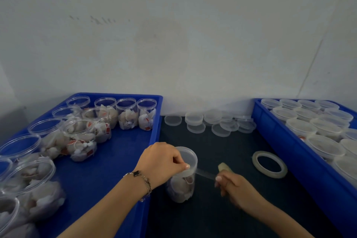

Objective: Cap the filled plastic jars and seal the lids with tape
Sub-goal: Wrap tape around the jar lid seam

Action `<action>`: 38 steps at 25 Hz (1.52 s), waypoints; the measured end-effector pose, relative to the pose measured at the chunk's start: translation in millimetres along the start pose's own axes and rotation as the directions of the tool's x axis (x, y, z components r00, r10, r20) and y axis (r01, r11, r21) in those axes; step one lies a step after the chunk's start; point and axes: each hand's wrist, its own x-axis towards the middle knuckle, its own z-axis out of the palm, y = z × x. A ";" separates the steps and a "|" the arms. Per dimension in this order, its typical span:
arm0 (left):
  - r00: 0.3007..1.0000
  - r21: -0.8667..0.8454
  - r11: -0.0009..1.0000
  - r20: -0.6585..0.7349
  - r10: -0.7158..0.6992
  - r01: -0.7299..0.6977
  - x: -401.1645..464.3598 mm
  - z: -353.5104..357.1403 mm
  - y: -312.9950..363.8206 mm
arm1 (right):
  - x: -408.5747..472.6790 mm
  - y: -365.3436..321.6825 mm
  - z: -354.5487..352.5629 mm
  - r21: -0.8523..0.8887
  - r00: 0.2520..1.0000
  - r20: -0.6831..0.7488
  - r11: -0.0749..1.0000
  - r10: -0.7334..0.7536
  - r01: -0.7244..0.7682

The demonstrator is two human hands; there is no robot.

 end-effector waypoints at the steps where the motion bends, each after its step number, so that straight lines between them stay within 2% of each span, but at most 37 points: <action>1: 1.000 -0.028 0.999 0.009 -0.021 0.021 0.1 -2.5 -0.3 | -2.3 -0.9 0.6 -0.037 0.998 -0.069 0.999 -0.008 0.006; 4: 0.994 -0.026 0.999 0.104 -0.045 0.048 -1.4 -8.9 0.7 | -8.8 -5.2 -0.4 -0.264 0.982 -0.170 0.964 -0.087 0.039; 6: 0.982 0.058 0.998 0.183 -0.045 0.035 -4.6 -8.0 3.2 | -9.7 -8.0 0.4 -0.392 0.975 -0.187 0.919 -0.123 0.040; 8: 0.978 0.161 0.987 0.200 -0.053 0.021 -6.5 -4.4 5.1 | -7.3 -9.0 2.3 -0.443 0.969 -0.204 0.896 -0.137 0.033; 14: 0.957 0.370 0.917 0.181 -0.228 0.148 -7.5 9.2 11.4 | 4.6 -5.2 9.4 -0.433 0.946 -0.259 0.899 -0.194 0.066; 22: 0.960 0.450 0.873 0.103 -0.260 0.188 -10.7 15.9 12.7 | 18.6 -3.9 13.5 -0.403 0.945 -0.251 0.910 -0.208 0.093; 29: 0.954 0.651 0.744 0.099 -0.282 0.152 4.6 0.9 -8.0 | 26.9 -6.5 16.7 -0.378 0.950 -0.228 0.918 -0.215 0.117; 31: 0.953 0.622 0.776 0.162 -0.256 0.102 5.5 1.3 -21.2 | 27.6 -8.3 16.2 -0.372 0.950 -0.225 0.920 -0.216 0.121; 34: 0.944 0.407 0.913 0.295 -0.150 0.018 6.6 8.7 -30.0 | 26.8 -10.0 15.4 -0.375 0.943 -0.232 0.917 -0.238 0.138; 38: 0.965 0.320 0.947 0.246 -0.095 0.012 16.1 23.4 -23.2 | 21.1 -13.5 10.4 -0.410 0.939 -0.228 0.900 -0.260 0.149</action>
